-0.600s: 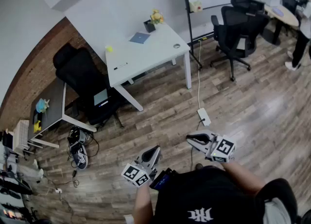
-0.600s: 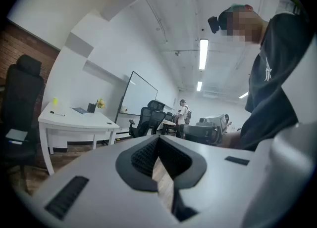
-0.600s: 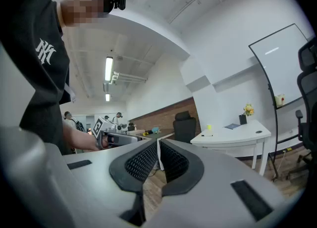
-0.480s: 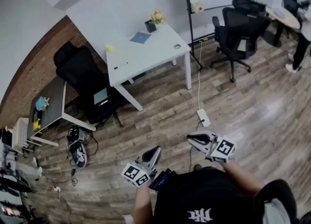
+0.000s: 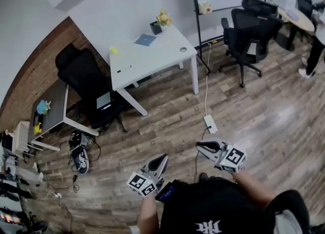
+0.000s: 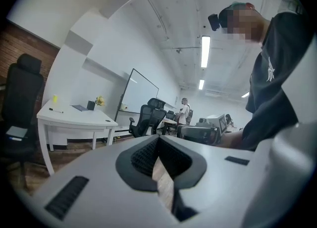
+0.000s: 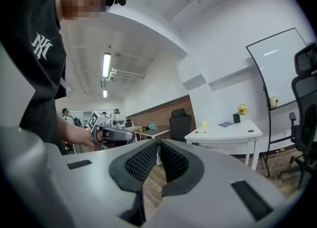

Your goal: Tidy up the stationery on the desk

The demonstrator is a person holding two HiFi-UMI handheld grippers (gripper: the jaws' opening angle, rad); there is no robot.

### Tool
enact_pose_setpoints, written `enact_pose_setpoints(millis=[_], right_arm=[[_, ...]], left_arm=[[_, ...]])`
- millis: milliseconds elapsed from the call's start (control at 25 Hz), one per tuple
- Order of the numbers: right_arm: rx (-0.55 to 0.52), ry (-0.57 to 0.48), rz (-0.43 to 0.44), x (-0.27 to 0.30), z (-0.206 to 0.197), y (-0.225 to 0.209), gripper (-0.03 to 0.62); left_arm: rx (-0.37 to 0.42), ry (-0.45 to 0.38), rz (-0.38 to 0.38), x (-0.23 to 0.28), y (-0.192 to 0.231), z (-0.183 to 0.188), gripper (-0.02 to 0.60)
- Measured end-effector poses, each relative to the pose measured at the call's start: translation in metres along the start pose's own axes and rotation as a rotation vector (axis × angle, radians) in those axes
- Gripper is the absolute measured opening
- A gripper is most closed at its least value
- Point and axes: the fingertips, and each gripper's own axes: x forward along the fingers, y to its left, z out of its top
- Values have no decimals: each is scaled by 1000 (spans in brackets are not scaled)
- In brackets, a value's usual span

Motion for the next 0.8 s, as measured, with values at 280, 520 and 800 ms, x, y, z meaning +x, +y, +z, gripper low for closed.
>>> enact_pose_setpoints(millis=[280,520,800], right_arm=[[2,-58,-47,-27,4,-27,48],[6,-68,-63,-29,3,-41,48],[13,-54,-51,-7,-3,-57,48]], left_arm=[[-12,7,52,-4,3,-1,-3],[-38,-7,61,-3,12,0,-3],[-61,0,47,13,40,-1,-3]])
